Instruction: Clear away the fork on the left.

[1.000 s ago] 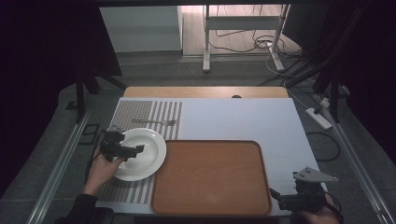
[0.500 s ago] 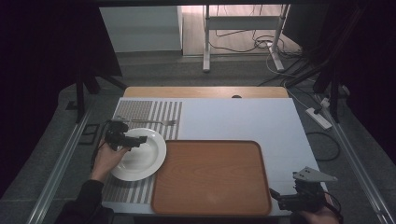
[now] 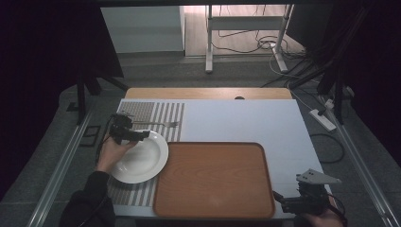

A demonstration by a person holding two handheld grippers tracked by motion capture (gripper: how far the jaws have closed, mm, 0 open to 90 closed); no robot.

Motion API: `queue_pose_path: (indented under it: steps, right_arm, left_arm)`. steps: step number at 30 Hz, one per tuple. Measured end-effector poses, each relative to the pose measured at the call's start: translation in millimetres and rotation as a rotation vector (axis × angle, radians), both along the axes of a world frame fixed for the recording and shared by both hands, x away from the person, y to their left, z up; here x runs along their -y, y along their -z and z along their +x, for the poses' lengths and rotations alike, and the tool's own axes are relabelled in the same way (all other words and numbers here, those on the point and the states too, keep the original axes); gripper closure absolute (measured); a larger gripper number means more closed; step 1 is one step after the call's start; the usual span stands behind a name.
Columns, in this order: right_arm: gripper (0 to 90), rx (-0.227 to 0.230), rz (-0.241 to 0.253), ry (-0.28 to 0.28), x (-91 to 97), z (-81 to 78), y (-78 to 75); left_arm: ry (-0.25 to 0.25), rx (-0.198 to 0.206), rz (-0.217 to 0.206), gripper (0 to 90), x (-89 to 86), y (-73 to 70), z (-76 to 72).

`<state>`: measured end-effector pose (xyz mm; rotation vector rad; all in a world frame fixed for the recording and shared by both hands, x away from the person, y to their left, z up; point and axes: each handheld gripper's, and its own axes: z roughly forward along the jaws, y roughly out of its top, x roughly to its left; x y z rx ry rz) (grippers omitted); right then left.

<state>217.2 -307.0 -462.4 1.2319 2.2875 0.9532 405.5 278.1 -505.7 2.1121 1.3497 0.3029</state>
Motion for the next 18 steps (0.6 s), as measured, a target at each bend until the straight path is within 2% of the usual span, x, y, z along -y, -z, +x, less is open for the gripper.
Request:
queue_pose_path:
  steps: [2, 3, 5, 6, 8, 9, 12, 18]
  right_arm:
    - [0.0, -0.001, -0.003, -0.002, -0.2, 0.0, 0.1]
    - [0.0, -0.001, -0.004, -0.002, -0.3, 0.0, 0.1]
    - [0.0, 0.000, -0.005, -0.003, -0.3, -0.1, 0.1]
    - [0.0, 0.000, -0.004, -0.002, -0.3, 0.0, 0.1]
    - [0.0, -0.001, -0.004, -0.002, -0.3, 0.0, 0.1]
    - [0.0, -0.002, -0.004, -0.002, -0.3, 0.1, 0.1]
    - [0.0, -0.003, -0.004, -0.002, -0.4, 0.2, 0.2]
    - [0.0, -0.004, -0.007, -0.003, -0.4, 0.2, 0.2]
  left_arm:
    - [0.012, -0.014, 0.010, 24.5, -1.6, -0.1, 6.0]
    - [0.021, -0.023, 0.007, 34.4, -2.2, 0.0, 8.4]
    - [0.014, -0.025, 0.023, 42.6, -3.1, 0.2, 15.1]
    - [0.016, -0.034, 0.022, 51.7, -3.6, 0.5, 18.8]
    - [0.019, -0.046, 0.011, 60.5, -5.2, 0.2, 25.8]
    - [0.017, -0.053, 0.019, 71.7, -5.4, 0.3, 29.3]
    - [0.014, -0.073, 0.036, 87.2, -6.3, 0.9, 40.6]
    - [-0.004, -0.110, 0.043, 89.4, -9.4, 5.0, 64.1]
